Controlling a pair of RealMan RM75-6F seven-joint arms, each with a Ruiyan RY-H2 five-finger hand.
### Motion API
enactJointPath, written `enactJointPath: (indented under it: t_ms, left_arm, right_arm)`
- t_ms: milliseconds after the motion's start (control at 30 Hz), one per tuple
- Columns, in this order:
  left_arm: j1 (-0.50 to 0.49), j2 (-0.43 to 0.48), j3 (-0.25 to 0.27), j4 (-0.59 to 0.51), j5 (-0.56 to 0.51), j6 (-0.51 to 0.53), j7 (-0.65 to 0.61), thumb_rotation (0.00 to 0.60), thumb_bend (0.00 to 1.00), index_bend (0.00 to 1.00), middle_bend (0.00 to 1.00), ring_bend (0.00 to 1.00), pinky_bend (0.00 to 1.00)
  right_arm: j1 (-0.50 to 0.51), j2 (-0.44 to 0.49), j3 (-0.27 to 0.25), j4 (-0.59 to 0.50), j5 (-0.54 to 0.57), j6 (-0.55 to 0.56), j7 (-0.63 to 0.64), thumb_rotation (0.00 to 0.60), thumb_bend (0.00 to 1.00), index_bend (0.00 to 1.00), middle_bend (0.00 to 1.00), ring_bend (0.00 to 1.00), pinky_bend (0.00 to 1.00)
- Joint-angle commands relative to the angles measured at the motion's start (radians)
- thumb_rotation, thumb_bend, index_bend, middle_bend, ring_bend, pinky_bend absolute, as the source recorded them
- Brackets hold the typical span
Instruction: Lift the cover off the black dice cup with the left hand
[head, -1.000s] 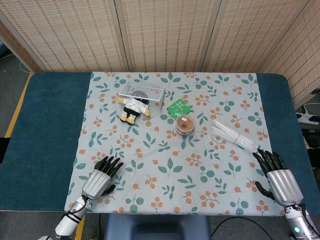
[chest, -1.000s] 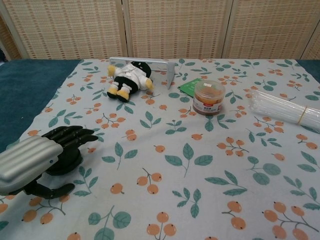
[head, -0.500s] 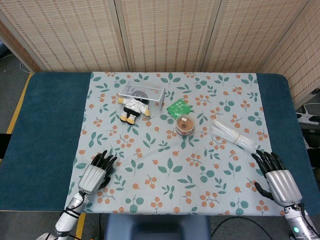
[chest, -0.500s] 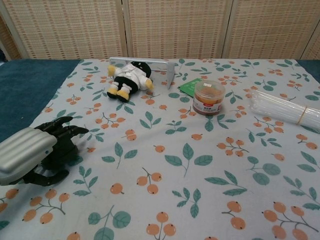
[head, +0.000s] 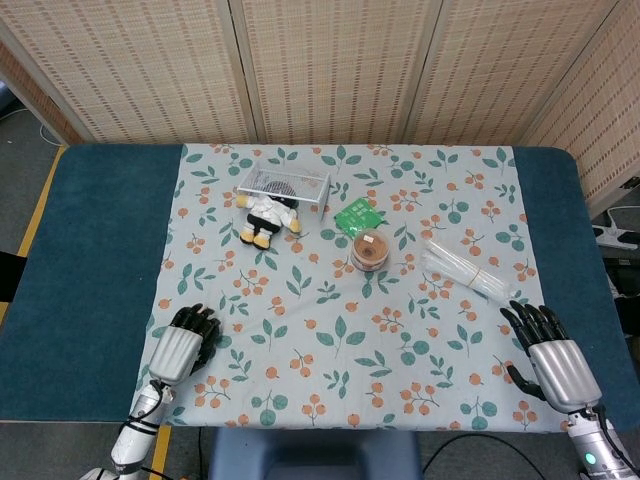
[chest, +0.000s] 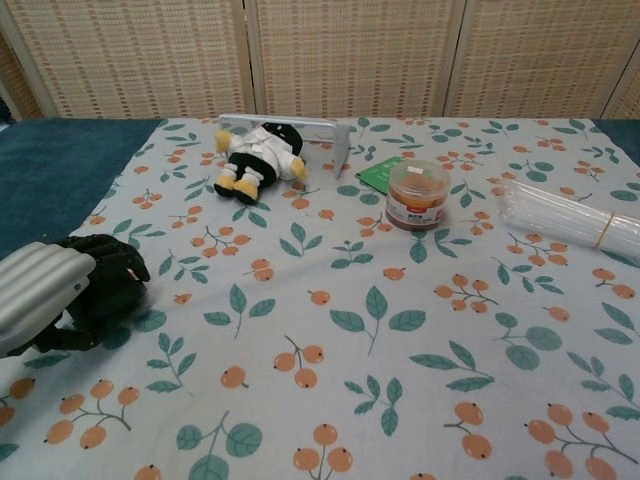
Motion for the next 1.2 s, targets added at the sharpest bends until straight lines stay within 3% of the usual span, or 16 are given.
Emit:
enactJointPath:
  t_ms: [33, 200, 300, 400, 500, 567, 633, 700, 833, 1000, 1100, 1200]
  left_arm:
    - [-0.001, 0.003, -0.022, 0.000, 0.004, 0.048, -0.063, 0.600, 0.84, 0.40, 0.49, 0.51, 0.63]
    - [-0.031, 0.045, -0.093, -0.070, 0.002, 0.119, -0.209, 0.600, 0.86, 0.41, 0.49, 0.52, 0.64]
    - [-0.048, 0.086, -0.171, -0.177, -0.057, 0.120, -0.408, 0.600, 0.86, 0.41, 0.49, 0.52, 0.64]
    - [-0.052, 0.148, -0.232, -0.328, -0.166, 0.028, -0.635, 0.600, 0.86, 0.41, 0.50, 0.52, 0.65]
    - [-0.047, 0.289, -0.313, -0.589, -0.356, -0.192, -0.969, 0.600, 0.85, 0.41, 0.50, 0.52, 0.65]
    - [-0.044, 0.409, -0.390, -0.730, -0.499, -0.392, -1.238, 0.600, 0.85, 0.41, 0.50, 0.52, 0.64]
    - [-0.044, 0.527, -0.485, -0.798, -0.642, -0.656, -1.527, 0.600, 0.84, 0.40, 0.49, 0.51, 0.63]
    - [-0.036, 0.589, -0.581, -0.776, -0.712, -0.887, -1.742, 0.600, 0.83, 0.39, 0.47, 0.49, 0.61]
    - [-0.004, 0.555, -0.671, -0.691, -0.683, -1.048, -1.842, 0.600, 0.82, 0.38, 0.46, 0.48, 0.61]
    - [0.008, 0.492, -0.703, -0.615, -0.651, -1.133, -1.801, 0.600, 0.81, 0.37, 0.46, 0.48, 0.61]
    - [0.030, 0.470, -0.705, -0.639, -0.583, -1.071, -1.703, 0.600, 0.81, 0.37, 0.46, 0.48, 0.60]
    - [0.050, 0.452, -0.670, -0.685, -0.466, -0.966, -1.576, 0.600, 0.80, 0.37, 0.45, 0.48, 0.61]
  right_arm:
    - [0.000, 0.001, -0.001, -0.001, -0.001, -0.001, 0.001, 0.600, 0.25, 0.00, 0.00, 0.00, 0.00]
    - [0.001, 0.001, -0.001, -0.002, 0.001, -0.001, 0.003, 0.600, 0.25, 0.00, 0.00, 0.00, 0.00]
    - [0.000, 0.002, -0.001, -0.002, -0.001, 0.002, 0.003, 0.600, 0.25, 0.00, 0.00, 0.00, 0.00]
    - [-0.001, 0.002, -0.002, -0.003, -0.001, 0.002, 0.002, 0.600, 0.25, 0.00, 0.00, 0.00, 0.00]
    - [0.000, 0.000, -0.002, -0.003, 0.001, 0.000, -0.002, 0.600, 0.25, 0.00, 0.00, 0.00, 0.00]
    - [0.001, -0.001, -0.001, -0.003, 0.001, -0.001, -0.003, 0.600, 0.25, 0.00, 0.00, 0.00, 0.00]
    - [0.001, -0.001, -0.002, -0.003, 0.001, -0.001, -0.004, 0.600, 0.25, 0.00, 0.00, 0.00, 0.00]
    - [0.001, -0.001, -0.002, -0.003, 0.001, -0.001, -0.003, 0.600, 0.25, 0.00, 0.00, 0.00, 0.00]
    - [0.002, 0.000, -0.003, -0.003, -0.001, -0.004, -0.002, 0.600, 0.25, 0.00, 0.00, 0.00, 0.00]
    - [-0.001, 0.006, -0.007, -0.004, -0.012, 0.006, 0.009, 0.600, 0.25, 0.00, 0.00, 0.00, 0.00]
    - [-0.002, 0.010, -0.007, -0.004, -0.015, 0.011, 0.018, 0.600, 0.25, 0.00, 0.00, 0.00, 0.00]
    - [-0.002, 0.011, -0.008, -0.003, -0.018, 0.012, 0.020, 0.600, 0.25, 0.00, 0.00, 0.00, 0.00]
